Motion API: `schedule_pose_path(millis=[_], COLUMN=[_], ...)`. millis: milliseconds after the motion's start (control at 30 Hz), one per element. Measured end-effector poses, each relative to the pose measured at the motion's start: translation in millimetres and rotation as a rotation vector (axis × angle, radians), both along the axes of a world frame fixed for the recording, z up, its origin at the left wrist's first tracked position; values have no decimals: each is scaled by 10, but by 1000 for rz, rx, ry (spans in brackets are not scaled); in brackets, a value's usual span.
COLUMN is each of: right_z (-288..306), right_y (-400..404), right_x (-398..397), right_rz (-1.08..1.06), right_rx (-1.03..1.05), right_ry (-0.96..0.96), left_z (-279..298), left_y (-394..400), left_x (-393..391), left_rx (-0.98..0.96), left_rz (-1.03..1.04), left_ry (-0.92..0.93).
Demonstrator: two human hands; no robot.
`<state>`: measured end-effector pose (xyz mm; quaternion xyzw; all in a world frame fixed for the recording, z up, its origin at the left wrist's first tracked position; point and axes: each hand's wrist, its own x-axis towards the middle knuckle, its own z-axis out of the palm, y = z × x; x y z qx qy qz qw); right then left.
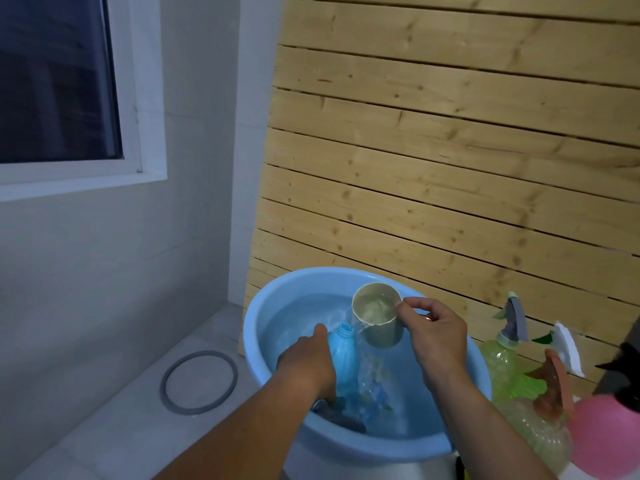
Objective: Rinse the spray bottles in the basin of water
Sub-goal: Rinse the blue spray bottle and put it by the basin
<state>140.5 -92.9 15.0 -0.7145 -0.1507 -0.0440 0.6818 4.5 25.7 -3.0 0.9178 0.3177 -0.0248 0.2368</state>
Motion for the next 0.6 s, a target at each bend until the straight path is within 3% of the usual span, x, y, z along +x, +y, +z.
schedule_pose_path(millis=[600], right_z=[8], right_y=[-4], right_x=[-54], right_rz=[50], right_rx=[65], right_ry=[-112], left_z=[8], left_y=[-30], left_x=[-3], left_rx=[34], left_rz=[-44], left_ry=[-5])
